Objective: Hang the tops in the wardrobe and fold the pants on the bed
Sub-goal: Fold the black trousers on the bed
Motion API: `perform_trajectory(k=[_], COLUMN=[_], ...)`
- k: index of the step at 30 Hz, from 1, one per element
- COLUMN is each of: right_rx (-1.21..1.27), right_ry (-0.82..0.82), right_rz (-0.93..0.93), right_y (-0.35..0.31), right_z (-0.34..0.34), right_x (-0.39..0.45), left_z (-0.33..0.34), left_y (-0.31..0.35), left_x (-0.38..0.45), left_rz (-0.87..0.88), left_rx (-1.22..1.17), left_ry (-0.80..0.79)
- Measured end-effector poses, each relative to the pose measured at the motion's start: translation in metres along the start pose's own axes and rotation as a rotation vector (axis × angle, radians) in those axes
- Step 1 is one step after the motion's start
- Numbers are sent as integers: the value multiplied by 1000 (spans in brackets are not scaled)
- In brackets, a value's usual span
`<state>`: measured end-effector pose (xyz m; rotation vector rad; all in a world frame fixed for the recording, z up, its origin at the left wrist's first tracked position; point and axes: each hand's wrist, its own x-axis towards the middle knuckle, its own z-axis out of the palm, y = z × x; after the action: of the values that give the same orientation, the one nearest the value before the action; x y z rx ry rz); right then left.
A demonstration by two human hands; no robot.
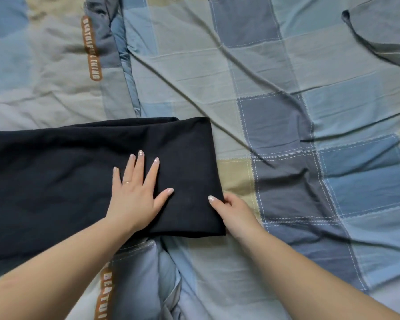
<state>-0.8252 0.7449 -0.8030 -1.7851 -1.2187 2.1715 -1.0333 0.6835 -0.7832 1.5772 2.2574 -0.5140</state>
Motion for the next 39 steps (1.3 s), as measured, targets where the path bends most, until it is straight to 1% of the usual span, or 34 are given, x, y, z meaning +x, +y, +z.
perform_trajectory(k=[1,3,5,6,7,8,11,12,13,15,16,17,18,19,21,22,23,24,26,29,31,32,34,35,36,37,39], right_rx=[-32,-80,-37,7,44,59,0,-60,-125,-257,-346,-436,-511,-570,-665,-699,-721,-736,-791,-1019,-1155,-1185,-1180,-1148,-1097,-1038,-974], right_ry=[3,-11,-64,-103,-142,-174,-231,-241,-242,-234,-223,-215,-219,-230,-252,-247,-237,-233,-222,-244,-351,-417,-524,-546,-535,-489,-333], right_rz=[-7,-42,-102,-141,-188,-239,-392,-435,-467,-547,-592,-634,-672,-710,-782,-803,-814,-813,-800,-800,-785,-779,-828,-886,-954,-1016,-1109], right_y=[-3,-14,-30,-39,-50,-63,-101,-116,-128,-147,-154,-162,-169,-174,-181,-183,-184,-184,-179,-155,-129,-117,-96,-89,-86,-86,-93], right_z=[2,5,10,13,16,22,53,72,91,131,149,171,194,214,258,278,295,315,345,381,387,384,369,357,344,330,300], right_x=[0,-2,-10,-16,-23,-30,-54,-63,-72,-88,-95,-103,-111,-118,-127,-128,-128,-127,-122,-113,-105,-102,-98,-96,-94,-90,-76], left_z=[7,15,14,9,2,-8,-59,-76,-91,-123,-141,-158,-174,-187,-203,-205,-204,-200,-185,-151,-129,-118,-99,-91,-84,-78,-68], left_y=[-1,-1,-3,-5,-7,-11,-22,-34,-47,-77,-91,-110,-129,-146,-182,-198,-214,-233,-265,-304,-316,-319,-318,-312,-303,-291,-261], left_x=[2,11,16,15,14,11,-4,-11,-16,-25,-28,-30,-32,-31,-27,-24,-21,-20,-20,-22,-21,-20,-23,-28,-35,-44,-66], left_rz=[-26,-36,-9,3,-2,-35,-241,-265,-257,-215,-198,-180,-158,-152,-182,-218,-255,-292,-376,-483,-517,-535,-565,-540,-468,-349,-50], left_rx=[61,57,-53,-163,-319,-550,-1547,-1771,-1893,-1989,-1989,-1940,-1838,-1680,-1313,-1169,-1080,-1034,-1010,-1039,-1062,-1036,-861,-745,-651,-589,-521], left_ry=[-71,-97,-87,-78,-76,-83,-218,-236,-248,-254,-262,-260,-245,-207,-45,54,136,196,253,292,296,288,260,260,290,343,433])
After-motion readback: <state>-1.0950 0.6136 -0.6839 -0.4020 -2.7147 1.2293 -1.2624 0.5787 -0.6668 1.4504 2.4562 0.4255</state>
